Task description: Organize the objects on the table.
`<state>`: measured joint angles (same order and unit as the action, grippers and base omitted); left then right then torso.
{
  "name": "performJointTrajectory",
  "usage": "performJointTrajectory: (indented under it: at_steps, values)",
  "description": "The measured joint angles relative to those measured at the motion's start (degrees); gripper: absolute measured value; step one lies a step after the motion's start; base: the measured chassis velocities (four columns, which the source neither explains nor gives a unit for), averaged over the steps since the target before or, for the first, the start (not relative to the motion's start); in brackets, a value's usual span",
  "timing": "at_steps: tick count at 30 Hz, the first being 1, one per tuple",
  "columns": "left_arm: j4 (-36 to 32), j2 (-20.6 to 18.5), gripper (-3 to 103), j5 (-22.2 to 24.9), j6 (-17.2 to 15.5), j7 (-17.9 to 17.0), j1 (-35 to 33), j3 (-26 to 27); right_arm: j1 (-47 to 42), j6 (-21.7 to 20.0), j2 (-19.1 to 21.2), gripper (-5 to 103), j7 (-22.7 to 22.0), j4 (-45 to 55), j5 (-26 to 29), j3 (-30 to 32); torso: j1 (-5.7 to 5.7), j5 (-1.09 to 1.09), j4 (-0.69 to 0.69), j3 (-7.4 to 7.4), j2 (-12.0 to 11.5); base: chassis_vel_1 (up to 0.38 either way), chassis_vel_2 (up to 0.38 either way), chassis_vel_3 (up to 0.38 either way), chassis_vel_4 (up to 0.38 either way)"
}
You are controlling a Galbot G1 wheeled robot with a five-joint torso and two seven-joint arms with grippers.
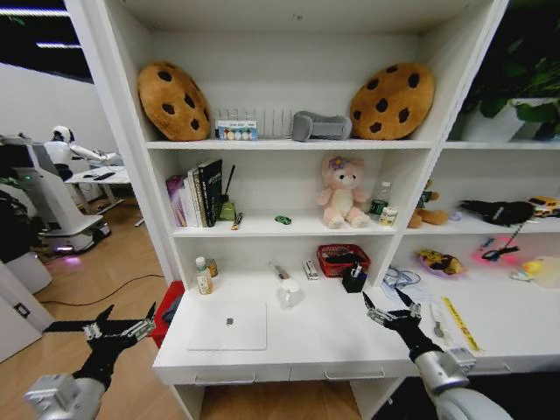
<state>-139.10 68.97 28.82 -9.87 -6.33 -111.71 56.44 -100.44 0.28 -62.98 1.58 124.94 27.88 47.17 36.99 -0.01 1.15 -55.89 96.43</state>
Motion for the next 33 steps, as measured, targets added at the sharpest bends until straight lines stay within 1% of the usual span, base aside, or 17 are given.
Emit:
performJointTrajectory:
  at_steps: [5, 9, 12, 13, 14, 15, 17, 19, 22, 25, 29, 30, 31, 33]
  values:
    - [0.0, 0.0, 100, 0.0, 0.0, 0.0, 0.0, 0.0, 0.0, 0.0, 0.0, 100, 0.0, 0.0, 0.0, 0.0, 0.00, 0.00, 0.01, 0.00, 0.0, -0.120, -0.118, 0.112, 0.109]
    - [0.0, 0.0, 100, 0.0, 0.0, 0.0, 0.0, 0.0, 0.0, 0.0, 0.0, 100, 0.0, 0.0, 0.0, 0.0, 0.00, 0.01, -0.01, 0.00, 0.0, -0.166, -0.187, 0.183, 0.148]
    - [0.0, 0.0, 100, 0.0, 0.0, 0.0, 0.0, 0.0, 0.0, 0.0, 0.0, 100, 0.0, 0.0, 0.0, 0.0, 0.02, 0.01, 0.02, -0.01, 0.0, -0.153, -0.133, 0.137, 0.109]
    - [0.0, 0.0, 100, 0.0, 0.0, 0.0, 0.0, 0.0, 0.0, 0.0, 0.0, 100, 0.0, 0.0, 0.0, 0.0, 0.02, 0.04, 0.01, -0.01, 0.0, -0.019, -0.074, 0.114, -0.005]
    - [0.0, 0.0, 100, 0.0, 0.0, 0.0, 0.0, 0.0, 0.0, 0.0, 0.0, 100, 0.0, 0.0, 0.0, 0.0, 0.02, 0.04, 0.01, -0.01, 0.0, -0.019, -0.074, 0.114, -0.005]
    - [0.0, 0.0, 100, 0.0, 0.0, 0.0, 0.0, 0.0, 0.0, 0.0, 0.0, 100, 0.0, 0.0, 0.0, 0.0, 0.02, 0.00, 0.00, -0.01, 0.0, 0.000, 0.000, 0.000, 0.000]
    - [0.0, 0.0, 100, 0.0, 0.0, 0.0, 0.0, 0.0, 0.0, 0.0, 0.0, 100, 0.0, 0.0, 0.0, 0.0, 0.01, 0.02, 0.00, 0.00, 0.0, 0.041, 0.028, -0.019, -0.002]
    - [0.0, 0.0, 100, 0.0, 0.0, 0.0, 0.0, 0.0, 0.0, 0.0, 0.0, 100, 0.0, 0.0, 0.0, 0.0, 0.02, -0.02, -0.01, -0.01, 0.0, 0.113, 0.051, -0.099, -0.036]
    - [0.0, 0.0, 100, 0.0, 0.0, 0.0, 0.0, 0.0, 0.0, 0.0, 0.0, 100, 0.0, 0.0, 0.0, 0.0, 0.02, 0.00, -0.01, -0.01, 0.0, 0.178, 0.048, -0.157, -0.039]
    - [0.0, 0.0, 100, 0.0, 0.0, 0.0, 0.0, 0.0, 0.0, 0.0, 0.0, 100, 0.0, 0.0, 0.0, 0.0, 0.02, 0.00, 0.02, 0.00, 0.0, 0.218, 0.016, -0.259, -0.019]
    - [0.0, 0.0, 100, 0.0, 0.0, 0.0, 0.0, 0.0, 0.0, 0.0, 0.0, 100, 0.0, 0.0, 0.0, 0.0, 0.02, -0.01, -0.01, -0.01, 0.0, 0.303, -0.008, -0.322, 0.027]
    - [0.0, 0.0, 100, 0.0, 0.0, 0.0, 0.0, 0.0, 0.0, 0.0, 0.0, 100, 0.0, 0.0, 0.0, 0.0, 0.01, 0.04, 0.01, 0.00, 0.0, 0.368, -0.006, -0.374, 0.017]
    - [0.0, 0.0, 100, 0.0, 0.0, 0.0, 0.0, 0.0, 0.0, 0.0, 0.0, 100, 0.0, 0.0, 0.0, 0.0, 0.01, 0.04, 0.01, 0.00, 0.0, 0.368, -0.006, -0.374, 0.017]
    - [0.0, 0.0, 100, 0.0, 0.0, 0.0, 0.0, 0.0, 0.0, 0.0, 0.0, 100, 0.0, 0.0, 0.0, 0.0, 0.02, -0.04, -0.01, 0.00, 0.0, 0.404, -0.056, -0.382, 0.054]
